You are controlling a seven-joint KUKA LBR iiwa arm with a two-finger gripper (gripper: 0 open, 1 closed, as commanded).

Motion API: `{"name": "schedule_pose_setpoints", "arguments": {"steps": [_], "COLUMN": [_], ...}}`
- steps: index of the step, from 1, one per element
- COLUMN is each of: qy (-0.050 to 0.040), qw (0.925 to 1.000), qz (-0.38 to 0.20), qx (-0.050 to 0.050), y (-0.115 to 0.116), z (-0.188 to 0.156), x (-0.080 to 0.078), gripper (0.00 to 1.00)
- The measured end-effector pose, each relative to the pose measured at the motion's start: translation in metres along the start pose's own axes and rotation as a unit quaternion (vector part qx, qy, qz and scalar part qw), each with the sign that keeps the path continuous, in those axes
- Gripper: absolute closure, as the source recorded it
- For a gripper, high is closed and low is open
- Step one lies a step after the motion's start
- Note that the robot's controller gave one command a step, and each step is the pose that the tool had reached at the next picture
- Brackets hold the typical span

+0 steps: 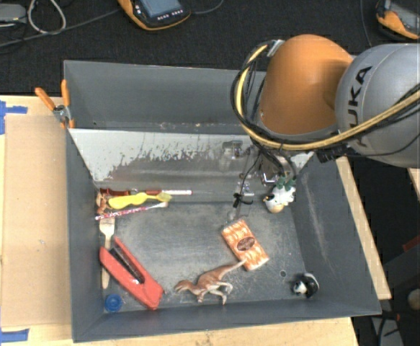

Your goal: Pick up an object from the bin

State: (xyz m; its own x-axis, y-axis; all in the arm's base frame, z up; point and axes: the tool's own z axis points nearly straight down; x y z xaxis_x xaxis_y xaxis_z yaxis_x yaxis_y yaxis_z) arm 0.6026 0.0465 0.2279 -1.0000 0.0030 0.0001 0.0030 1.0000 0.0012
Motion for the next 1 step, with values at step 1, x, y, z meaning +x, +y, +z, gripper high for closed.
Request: {"name": "schedule_pose_setpoints", "arguments": {"steps": [1], "qy": [0.0000], "qw": [1.0000], "qz": [0.000], "qx": [0.000], "y": [0.0000], "z": [0.0000], "x": [0.0000], "gripper": [0.00]}}
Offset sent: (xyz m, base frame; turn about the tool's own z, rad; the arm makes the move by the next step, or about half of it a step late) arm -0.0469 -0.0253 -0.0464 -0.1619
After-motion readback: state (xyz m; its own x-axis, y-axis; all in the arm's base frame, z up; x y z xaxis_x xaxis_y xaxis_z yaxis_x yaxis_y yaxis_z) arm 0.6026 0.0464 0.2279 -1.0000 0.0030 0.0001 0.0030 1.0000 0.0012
